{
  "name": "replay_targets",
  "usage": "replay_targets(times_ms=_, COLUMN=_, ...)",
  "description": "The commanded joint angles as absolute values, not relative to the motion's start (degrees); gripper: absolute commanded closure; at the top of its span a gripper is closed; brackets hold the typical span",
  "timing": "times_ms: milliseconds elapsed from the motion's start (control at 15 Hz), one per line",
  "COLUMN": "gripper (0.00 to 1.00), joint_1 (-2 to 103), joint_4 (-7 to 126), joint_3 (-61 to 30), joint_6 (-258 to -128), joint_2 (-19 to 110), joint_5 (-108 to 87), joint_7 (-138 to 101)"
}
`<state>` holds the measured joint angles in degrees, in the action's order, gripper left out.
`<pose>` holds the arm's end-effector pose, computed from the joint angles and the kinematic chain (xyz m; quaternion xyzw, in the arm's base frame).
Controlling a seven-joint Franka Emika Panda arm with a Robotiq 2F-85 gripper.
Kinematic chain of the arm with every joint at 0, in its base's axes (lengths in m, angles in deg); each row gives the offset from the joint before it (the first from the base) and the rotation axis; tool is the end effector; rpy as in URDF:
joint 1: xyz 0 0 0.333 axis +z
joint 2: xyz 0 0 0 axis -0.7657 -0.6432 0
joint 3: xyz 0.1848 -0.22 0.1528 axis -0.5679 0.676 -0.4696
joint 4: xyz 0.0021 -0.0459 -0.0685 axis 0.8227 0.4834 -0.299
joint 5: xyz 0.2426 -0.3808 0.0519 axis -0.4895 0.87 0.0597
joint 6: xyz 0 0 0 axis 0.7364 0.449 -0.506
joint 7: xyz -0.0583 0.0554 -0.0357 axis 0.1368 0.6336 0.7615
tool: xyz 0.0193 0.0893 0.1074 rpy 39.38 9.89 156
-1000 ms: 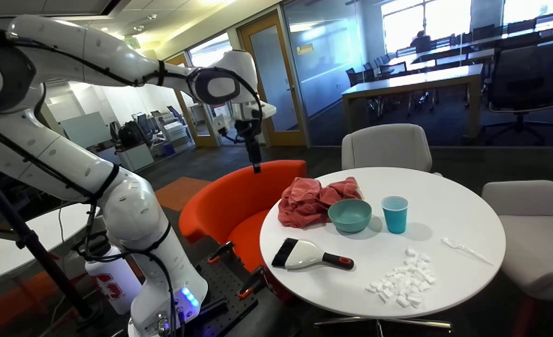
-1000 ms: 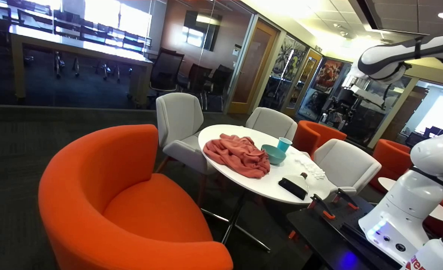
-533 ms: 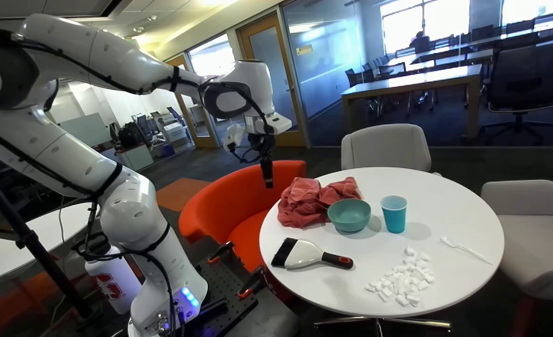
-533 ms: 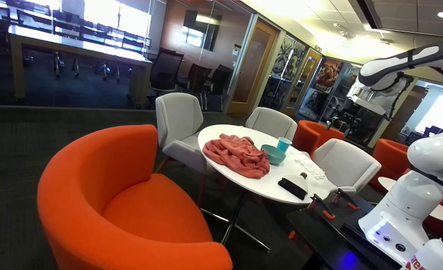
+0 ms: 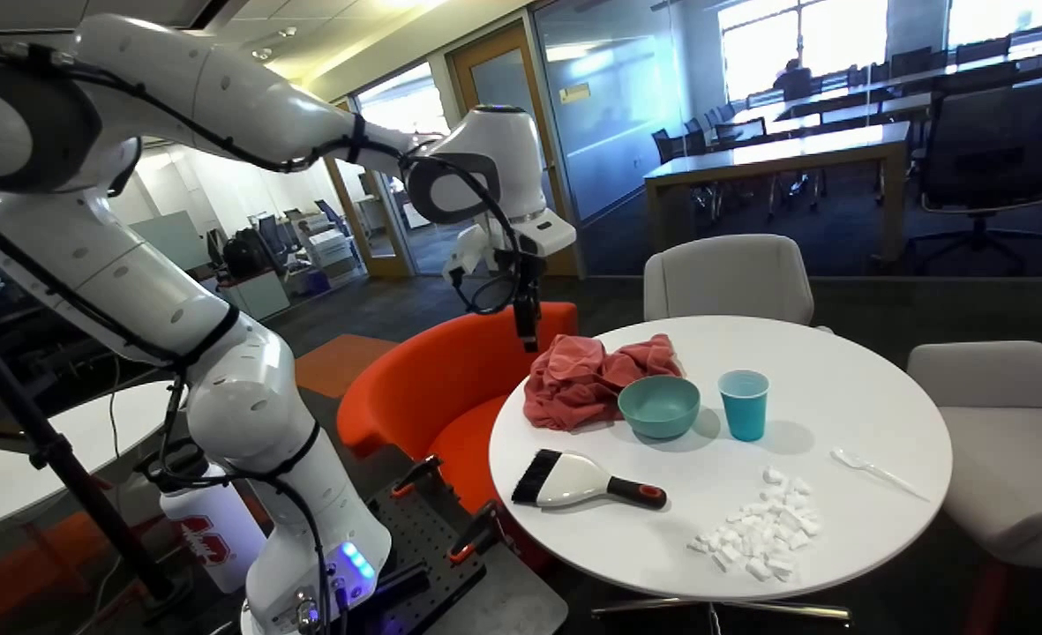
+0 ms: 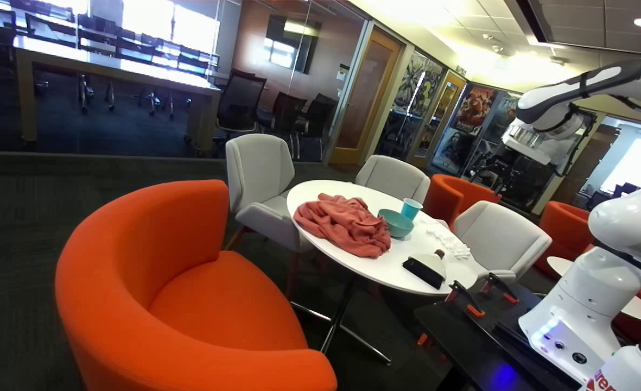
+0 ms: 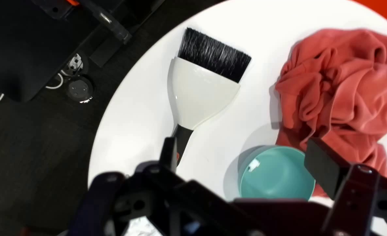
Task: Sweep the white things on the table to the left
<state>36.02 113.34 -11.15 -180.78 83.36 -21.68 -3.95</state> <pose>0.4252 -0.1603 0.3323 -0.9160 0.3904 0.0208 0.0902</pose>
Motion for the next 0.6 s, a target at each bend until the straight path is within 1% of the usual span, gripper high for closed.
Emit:
replay_targets(times_ms=0, gripper=0.00, joint_1=34.1, joint_4=104.3, joint_3=-7.5, joint_6=-183.7, joint_2=69.0, joint_5=-25.3, joint_7=-1.6)
replay_targets(times_ms=267, gripper=0.00, joint_1=33.6, joint_4=95.7, joint_3=-3.8, joint_6=-182.5, joint_2=54.6, joint_5=-33.8, joint_7=-1.6)
replay_targets(times_ms=533, gripper=0.00, joint_1=31.3, joint_4=88.6, joint_3=-4.6, joint_6=-180.2, joint_2=43.0, joint_5=-49.1, joint_7=-3.8)
